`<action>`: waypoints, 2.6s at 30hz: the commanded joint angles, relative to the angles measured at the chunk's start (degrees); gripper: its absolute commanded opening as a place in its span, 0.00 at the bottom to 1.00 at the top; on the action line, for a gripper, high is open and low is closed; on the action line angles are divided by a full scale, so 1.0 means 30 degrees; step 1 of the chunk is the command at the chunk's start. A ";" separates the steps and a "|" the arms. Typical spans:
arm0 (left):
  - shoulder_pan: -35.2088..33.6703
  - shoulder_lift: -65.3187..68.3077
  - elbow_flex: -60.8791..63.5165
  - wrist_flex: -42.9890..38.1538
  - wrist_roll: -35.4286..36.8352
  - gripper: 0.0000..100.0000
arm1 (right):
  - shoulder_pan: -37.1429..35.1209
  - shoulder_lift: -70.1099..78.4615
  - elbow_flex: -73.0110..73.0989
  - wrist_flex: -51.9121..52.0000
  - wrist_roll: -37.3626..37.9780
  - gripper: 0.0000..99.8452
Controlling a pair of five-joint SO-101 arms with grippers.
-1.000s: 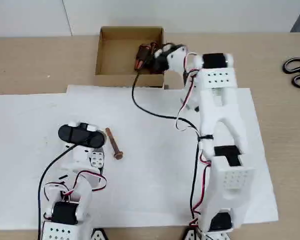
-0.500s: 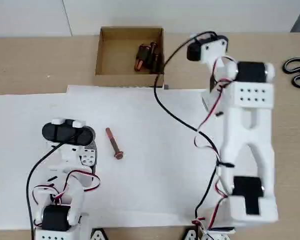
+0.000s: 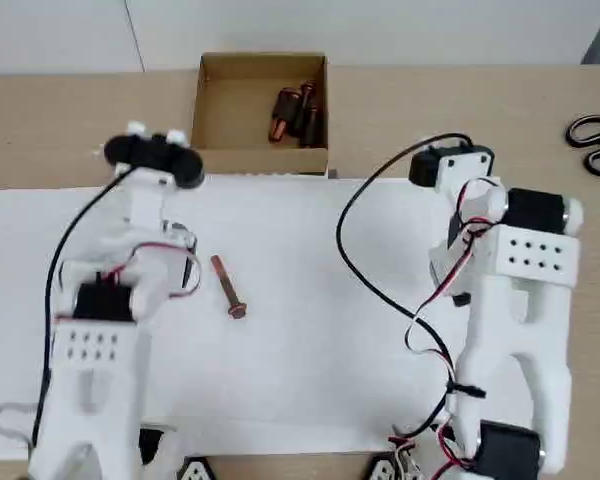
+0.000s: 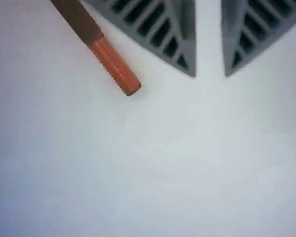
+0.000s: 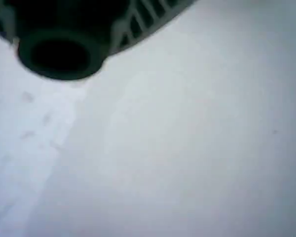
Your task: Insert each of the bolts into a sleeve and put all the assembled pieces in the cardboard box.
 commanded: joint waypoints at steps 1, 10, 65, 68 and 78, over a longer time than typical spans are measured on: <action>0.0674 0.3516 -0.3824 0.1963 0.1641 0.02 | 0.0835 -0.1363 0.1026 -0.0249 -0.0440 0.00; 0.3634 0.9905 -0.6784 0.5187 0.4835 0.01 | 0.3267 -0.3473 0.3897 -0.0132 -0.3927 0.00; 0.3282 1.6264 -0.9275 0.6857 1.4799 0.11 | 0.6784 -0.7223 0.5538 -0.0073 -0.4190 0.00; 0.3223 1.6996 -0.9275 0.6857 1.4799 0.07 | 0.6784 -0.7223 0.5538 -0.0073 -0.4190 0.00; 0.3165 1.7846 -0.9978 0.7179 1.7758 0.01 | 0.6784 -0.7223 0.5538 -0.0073 -0.4190 0.00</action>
